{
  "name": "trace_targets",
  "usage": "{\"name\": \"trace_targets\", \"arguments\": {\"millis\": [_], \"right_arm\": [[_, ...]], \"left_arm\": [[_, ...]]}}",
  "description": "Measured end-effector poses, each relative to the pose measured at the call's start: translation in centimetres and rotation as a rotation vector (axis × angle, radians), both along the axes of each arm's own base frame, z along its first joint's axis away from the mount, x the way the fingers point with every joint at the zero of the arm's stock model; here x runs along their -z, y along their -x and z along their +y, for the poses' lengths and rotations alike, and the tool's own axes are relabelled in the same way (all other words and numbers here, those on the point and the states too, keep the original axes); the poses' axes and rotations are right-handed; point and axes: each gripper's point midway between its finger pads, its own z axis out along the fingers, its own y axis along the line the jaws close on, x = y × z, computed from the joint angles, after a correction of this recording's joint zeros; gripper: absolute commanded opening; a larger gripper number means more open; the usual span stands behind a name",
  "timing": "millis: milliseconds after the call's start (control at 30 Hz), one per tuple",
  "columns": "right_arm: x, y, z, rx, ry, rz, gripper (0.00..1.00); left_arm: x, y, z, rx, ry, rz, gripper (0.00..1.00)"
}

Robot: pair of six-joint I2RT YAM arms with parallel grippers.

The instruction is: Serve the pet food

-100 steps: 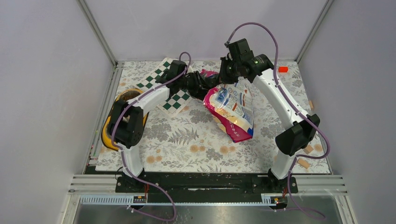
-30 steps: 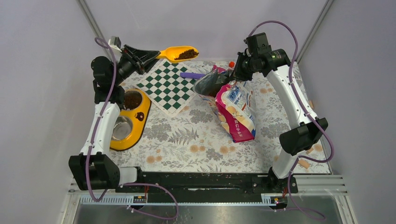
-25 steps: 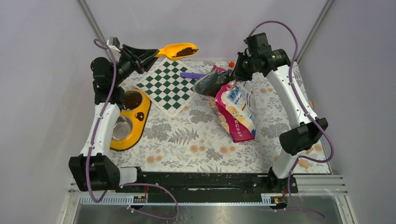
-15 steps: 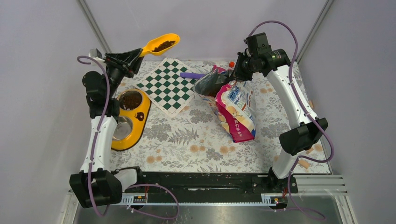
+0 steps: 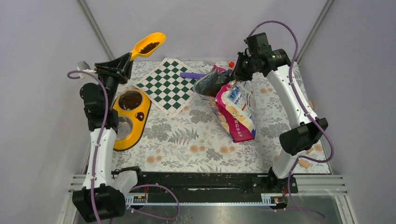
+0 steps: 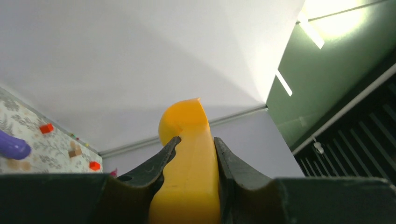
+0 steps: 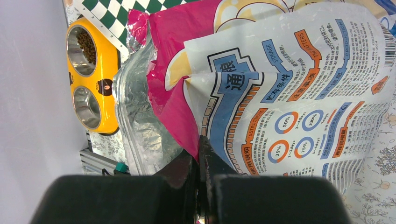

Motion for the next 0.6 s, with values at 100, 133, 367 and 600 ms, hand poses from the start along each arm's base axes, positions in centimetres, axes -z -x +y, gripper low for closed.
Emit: {"name": "trace_targets", "arguments": {"millis": [100,133,367,600], "right_arm": [[0.0,0.0,0.0,-0.001,0.0,0.0,0.0],[0.0,0.0,0.0,0.0,0.0,0.0,0.0],[0.0,0.0,-0.1,0.0,-0.002,0.0,0.0],[0.0,0.0,-0.1,-0.004,-0.002,0.0,0.0]], "left_arm": [[0.9,0.7,1.3,-0.076,-0.004,0.009,0.0],[1.3,1.1,1.8,-0.109,-0.009,0.01,0.0],[4.3,3.0,4.9,-0.32,-0.058,0.055,0.0],[6.7,5.0,7.8,-0.514,-0.133,0.115,0.0]]}}
